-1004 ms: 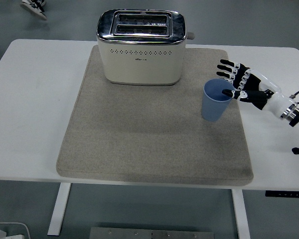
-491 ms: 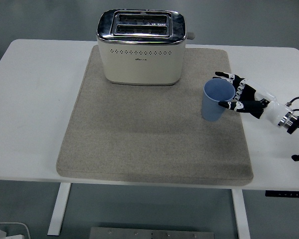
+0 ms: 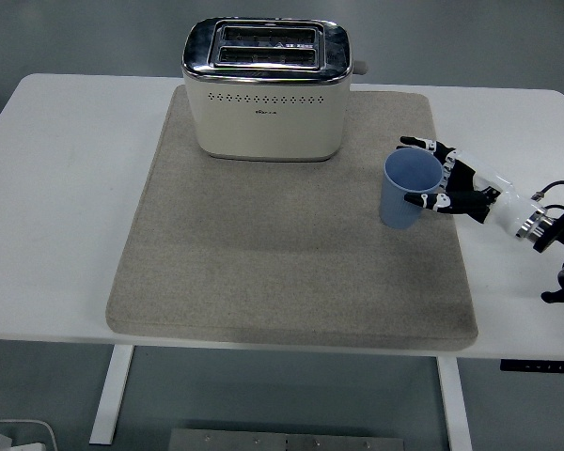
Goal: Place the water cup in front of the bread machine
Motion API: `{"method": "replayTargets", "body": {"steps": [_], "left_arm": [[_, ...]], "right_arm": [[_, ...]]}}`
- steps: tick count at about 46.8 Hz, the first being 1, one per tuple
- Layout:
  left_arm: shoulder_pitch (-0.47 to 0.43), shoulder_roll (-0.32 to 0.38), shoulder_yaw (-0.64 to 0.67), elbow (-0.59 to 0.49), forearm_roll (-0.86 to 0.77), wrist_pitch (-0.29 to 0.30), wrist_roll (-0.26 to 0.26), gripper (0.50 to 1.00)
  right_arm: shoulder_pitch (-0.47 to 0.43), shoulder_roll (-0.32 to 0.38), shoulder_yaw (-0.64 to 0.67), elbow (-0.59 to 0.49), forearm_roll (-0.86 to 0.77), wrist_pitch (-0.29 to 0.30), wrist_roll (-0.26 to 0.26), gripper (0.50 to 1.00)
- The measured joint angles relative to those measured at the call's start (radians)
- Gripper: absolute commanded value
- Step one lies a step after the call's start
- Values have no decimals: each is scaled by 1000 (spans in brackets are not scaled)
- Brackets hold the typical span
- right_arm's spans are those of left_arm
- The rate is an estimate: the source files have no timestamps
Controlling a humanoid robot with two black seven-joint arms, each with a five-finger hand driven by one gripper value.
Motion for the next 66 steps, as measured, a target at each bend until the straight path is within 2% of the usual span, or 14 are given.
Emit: {"method": "replayTargets", "body": {"steps": [17, 25, 31, 35, 42, 47, 56, 59, 66], "left_arm": [[0, 0, 0, 0, 0, 0, 0, 1000], [0, 0, 0, 0, 0, -1, 0, 1000], [0, 0, 0, 0, 0, -1, 0, 1000], [0, 0, 0, 0, 0, 0, 0, 1000], [0, 0, 0, 0, 0, 0, 0, 1000], [0, 0, 0, 0, 0, 0, 0, 1000], [0, 0, 0, 0, 0, 0, 0, 1000], [0, 0, 0, 0, 0, 0, 0, 1000], [0, 0, 0, 0, 0, 0, 0, 1000]], "right_arm": [[0, 21, 0, 0, -5, -3, 0, 928], [0, 40, 0, 0, -10, -42, 0, 928], [0, 46, 0, -1, -10, -47, 0, 919], [0, 46, 0, -1, -10, -47, 0, 901], [0, 45, -1, -2, -10, -47, 0, 797], [1, 45, -2, -2, -10, -47, 0, 766], [2, 44, -1, -2, -10, -47, 0, 756], [3, 44, -1, -2, -10, -47, 0, 729], [6, 44, 1, -1, -10, -46, 0, 717]]}}
